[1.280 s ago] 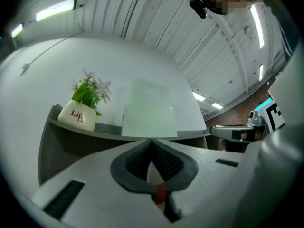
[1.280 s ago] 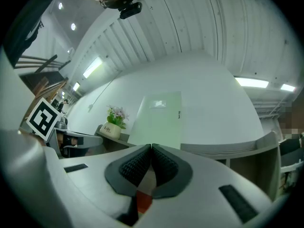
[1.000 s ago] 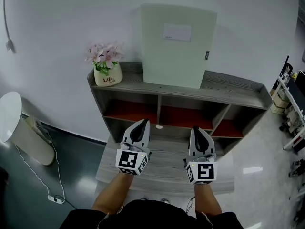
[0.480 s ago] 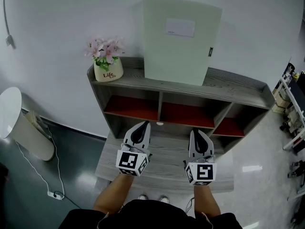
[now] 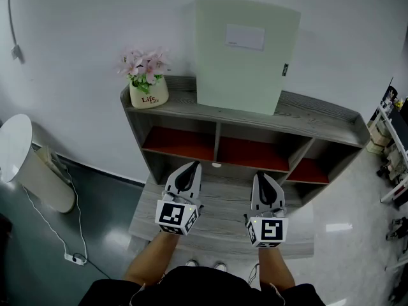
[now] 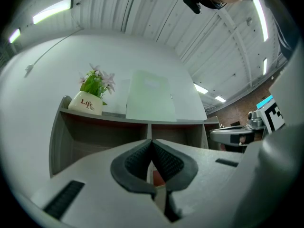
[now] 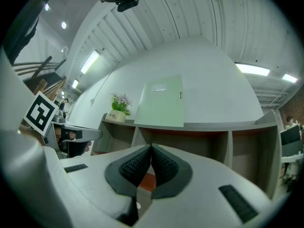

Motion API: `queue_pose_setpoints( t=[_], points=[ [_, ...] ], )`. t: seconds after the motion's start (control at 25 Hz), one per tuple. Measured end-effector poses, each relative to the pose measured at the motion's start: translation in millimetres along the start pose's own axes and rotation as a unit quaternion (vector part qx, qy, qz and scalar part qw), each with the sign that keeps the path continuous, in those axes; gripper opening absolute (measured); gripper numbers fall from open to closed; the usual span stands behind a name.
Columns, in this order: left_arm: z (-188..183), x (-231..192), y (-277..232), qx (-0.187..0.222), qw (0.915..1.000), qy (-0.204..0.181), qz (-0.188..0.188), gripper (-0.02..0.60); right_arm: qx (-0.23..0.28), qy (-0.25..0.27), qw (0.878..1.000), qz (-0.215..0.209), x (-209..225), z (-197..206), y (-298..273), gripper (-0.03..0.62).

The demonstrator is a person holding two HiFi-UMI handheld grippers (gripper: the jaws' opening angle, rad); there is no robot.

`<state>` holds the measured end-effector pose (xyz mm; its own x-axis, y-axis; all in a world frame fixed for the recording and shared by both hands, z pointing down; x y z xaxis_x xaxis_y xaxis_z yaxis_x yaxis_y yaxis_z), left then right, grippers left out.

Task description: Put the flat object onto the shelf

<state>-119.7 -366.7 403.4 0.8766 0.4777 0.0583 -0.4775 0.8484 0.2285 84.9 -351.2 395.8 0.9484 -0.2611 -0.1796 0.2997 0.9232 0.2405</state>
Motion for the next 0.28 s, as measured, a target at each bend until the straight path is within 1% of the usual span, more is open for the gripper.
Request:
queue_pose_setpoints(
  t=[0.28],
  points=[
    [-6.1, 1.3, 2.0, 0.005, 1.0000, -0.003, -0.001, 0.007, 0.023, 0.020, 0.999, 0.012, -4.0, -8.3, 5.7, 0.025]
  ],
)
Point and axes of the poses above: the fingertips, and each gripper's own axes: y backward along the fingers, x to its right, z out of its underside, the point moved 5 cm from there along y, backward along the fingers, and after that the axes turned 6 degrees about z, right-handed, at the moved point
